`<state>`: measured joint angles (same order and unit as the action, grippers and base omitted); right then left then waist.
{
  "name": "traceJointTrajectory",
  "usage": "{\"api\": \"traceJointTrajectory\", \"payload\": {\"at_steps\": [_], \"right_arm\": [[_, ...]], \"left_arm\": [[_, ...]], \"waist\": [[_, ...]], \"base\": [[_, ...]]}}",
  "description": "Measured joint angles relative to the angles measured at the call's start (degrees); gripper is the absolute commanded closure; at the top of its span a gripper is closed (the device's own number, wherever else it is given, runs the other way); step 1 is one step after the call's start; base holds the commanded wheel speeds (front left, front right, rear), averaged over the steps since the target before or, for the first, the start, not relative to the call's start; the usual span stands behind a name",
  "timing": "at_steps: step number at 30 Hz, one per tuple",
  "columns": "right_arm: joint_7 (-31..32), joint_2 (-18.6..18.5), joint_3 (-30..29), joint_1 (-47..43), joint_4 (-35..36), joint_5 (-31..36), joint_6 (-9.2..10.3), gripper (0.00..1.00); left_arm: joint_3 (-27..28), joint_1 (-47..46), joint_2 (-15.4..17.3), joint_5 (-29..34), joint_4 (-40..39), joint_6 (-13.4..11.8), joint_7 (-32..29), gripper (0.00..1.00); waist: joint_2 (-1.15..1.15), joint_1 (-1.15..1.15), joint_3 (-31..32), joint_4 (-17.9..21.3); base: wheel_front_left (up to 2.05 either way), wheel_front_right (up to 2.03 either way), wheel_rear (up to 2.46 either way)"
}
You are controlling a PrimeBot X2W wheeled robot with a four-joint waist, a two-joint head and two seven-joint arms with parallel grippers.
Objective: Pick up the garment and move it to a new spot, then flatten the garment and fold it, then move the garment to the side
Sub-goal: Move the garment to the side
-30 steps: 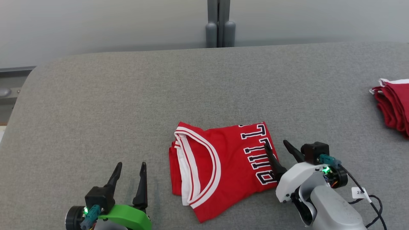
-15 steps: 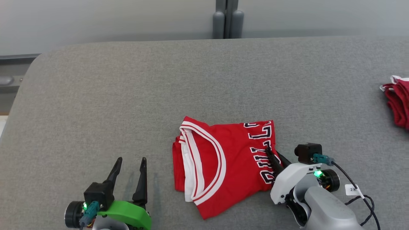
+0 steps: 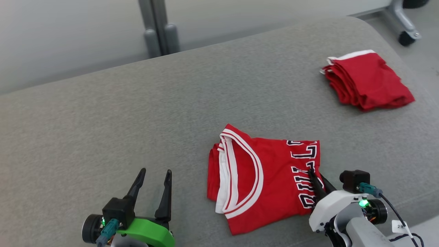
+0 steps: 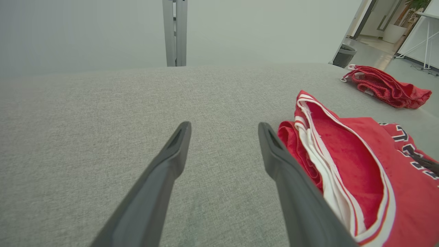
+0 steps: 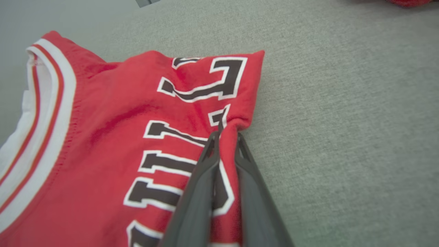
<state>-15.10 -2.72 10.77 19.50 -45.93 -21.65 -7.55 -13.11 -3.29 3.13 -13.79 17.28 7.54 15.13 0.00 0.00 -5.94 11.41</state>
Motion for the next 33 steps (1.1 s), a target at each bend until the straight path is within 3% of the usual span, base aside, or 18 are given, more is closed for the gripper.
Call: {"api": "traceJointTrajectory", "payload": {"at_steps": [10,16,25,29,33], "right_arm": [[0.02,-0.18,-4.69,-1.53,5.12,3.77,0.01,1.0],[0.02,-0.18,-4.92,4.43,7.05,8.45,0.01,1.0],[3.5,-1.56,-8.09,28.24,7.0,18.87,0.01,1.0],[6.45,-3.19,-14.12,36.74,4.65,25.86,0.01,1.0],[10.17,-5.99,-23.7,40.53,3.18,34.27,0.01,1.0]], "left_arm": [[-1.11,0.31,-0.14,-0.1,-0.55,0.0,-0.01,0.0],[-1.83,-0.01,0.8,-0.1,-1.07,0.0,-0.01,0.0],[-2.8,-3.47,5.55,-1.71,-3.31,0.0,0.0,0.0],[-4.54,-5.42,7.46,-2.6,-3.91,0.0,0.0,0.0],[-5.93,-7.38,8.86,-3.38,-4.32,0.0,-0.01,0.0]], "waist": [[0.0,0.0,-0.22,12.66],[0.0,0.0,-1.88,16.26],[0.0,0.0,-6.85,15.41],[0.0,0.0,-9.83,13.16],[0.0,0.0,-12.54,9.97]], "base": [[0.0,0.0,0.0],[0.0,0.0,0.0],[0.0,0.0,0.0],[0.0,0.0,0.0],[0.0,0.0,0.0]]}}
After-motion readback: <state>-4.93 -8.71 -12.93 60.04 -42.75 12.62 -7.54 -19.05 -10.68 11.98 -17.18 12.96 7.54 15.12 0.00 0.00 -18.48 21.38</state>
